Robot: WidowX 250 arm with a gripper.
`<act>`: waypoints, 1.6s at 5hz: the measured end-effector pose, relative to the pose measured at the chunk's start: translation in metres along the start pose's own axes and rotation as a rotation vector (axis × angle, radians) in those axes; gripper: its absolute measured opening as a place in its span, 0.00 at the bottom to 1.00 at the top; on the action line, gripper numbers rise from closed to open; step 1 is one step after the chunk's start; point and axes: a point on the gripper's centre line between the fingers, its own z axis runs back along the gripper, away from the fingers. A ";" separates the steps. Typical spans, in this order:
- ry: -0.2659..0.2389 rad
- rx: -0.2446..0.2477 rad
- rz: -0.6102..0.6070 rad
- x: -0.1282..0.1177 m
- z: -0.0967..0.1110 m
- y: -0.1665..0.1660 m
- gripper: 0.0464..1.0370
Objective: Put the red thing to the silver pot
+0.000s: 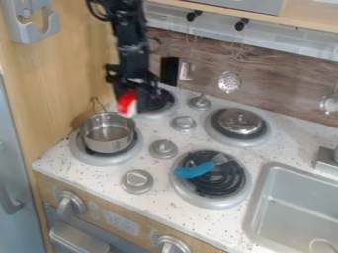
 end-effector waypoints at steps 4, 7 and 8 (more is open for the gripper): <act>0.084 0.003 0.092 -0.021 -0.052 0.029 0.51; 0.103 0.012 0.078 -0.018 -0.064 0.032 0.88; 0.124 0.019 0.051 -0.019 -0.063 0.028 0.98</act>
